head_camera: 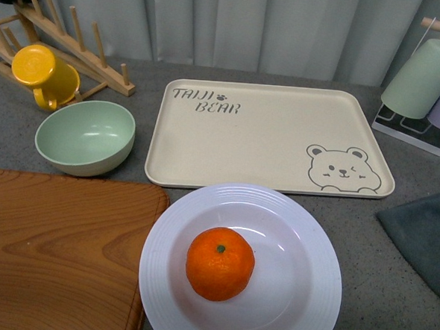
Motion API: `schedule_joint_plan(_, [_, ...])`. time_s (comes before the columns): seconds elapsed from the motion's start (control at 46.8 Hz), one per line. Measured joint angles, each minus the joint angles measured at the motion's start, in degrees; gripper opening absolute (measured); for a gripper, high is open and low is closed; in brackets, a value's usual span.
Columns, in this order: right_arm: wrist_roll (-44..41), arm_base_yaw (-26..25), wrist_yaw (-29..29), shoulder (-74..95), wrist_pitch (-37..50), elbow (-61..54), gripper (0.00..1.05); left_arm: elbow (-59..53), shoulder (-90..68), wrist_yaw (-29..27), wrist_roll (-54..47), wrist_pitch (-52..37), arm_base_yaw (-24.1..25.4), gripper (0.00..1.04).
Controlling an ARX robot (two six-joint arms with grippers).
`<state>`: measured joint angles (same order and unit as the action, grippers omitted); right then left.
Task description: Place orange and plate with both arms
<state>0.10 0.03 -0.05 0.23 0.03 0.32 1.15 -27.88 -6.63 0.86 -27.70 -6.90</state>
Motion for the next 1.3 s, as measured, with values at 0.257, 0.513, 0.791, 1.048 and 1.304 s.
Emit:
schedule_joint_plan(0.257, [0.00, 0.00, -0.02, 0.00, 0.00, 0.00, 0.96, 0.00, 8.37, 6.56, -0.42, 8.00, 6.69, 0.04])
schedule_joint_plan(0.513, [0.00, 0.00, 0.00, 0.00, 0.00, 0.00, 0.96, 0.00, 14.16, 6.54, -0.42, 13.77, 6.75, 0.04])
schedule_joint_plan(0.791, [0.02, 0.00, 0.00, 0.00, 0.00, 0.00, 0.96, 0.00, 23.58, 6.64, -0.44, 25.07, 6.75, 0.04])
schedule_joint_plan(1.048, [0.09, 0.00, 0.02, 0.04, -0.07, 0.00, 0.96, 0.00, 27.61, 6.60, -0.44, 27.65, 6.75, 0.13])
schedule_joint_plan(1.304, [5.07, 1.09, 1.97, 11.02, -9.25, 3.08, 0.96, 0.00, 27.65, 6.60, -0.44, 27.67, 6.75, 0.60])
